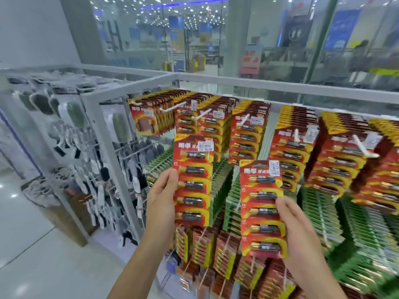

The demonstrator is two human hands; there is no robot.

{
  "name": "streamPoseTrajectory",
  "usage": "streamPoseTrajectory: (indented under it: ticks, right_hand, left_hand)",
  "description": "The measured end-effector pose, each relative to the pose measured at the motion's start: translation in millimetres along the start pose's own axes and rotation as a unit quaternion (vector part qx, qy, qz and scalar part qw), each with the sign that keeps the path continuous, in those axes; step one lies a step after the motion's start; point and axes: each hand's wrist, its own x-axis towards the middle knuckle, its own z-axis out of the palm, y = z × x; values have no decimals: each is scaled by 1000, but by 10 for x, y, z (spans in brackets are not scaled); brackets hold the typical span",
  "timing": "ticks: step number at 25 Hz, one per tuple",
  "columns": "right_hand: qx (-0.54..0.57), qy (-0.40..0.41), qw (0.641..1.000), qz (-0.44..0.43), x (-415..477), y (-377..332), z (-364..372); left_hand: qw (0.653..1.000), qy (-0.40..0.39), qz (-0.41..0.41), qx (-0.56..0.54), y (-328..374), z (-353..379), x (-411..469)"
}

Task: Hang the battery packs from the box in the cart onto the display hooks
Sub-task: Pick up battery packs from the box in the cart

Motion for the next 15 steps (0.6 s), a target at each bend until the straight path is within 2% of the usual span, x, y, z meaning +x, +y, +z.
streamPoseTrajectory:
  ticks: [6,15]
  right_hand:
    - [12,38,999,-15,132,-2,250]
    - [39,57,996,-51,133,9,409]
  left_hand:
    - [999,-35,30,24,255,32,596]
    - [997,-69,3,34,163,2,1019]
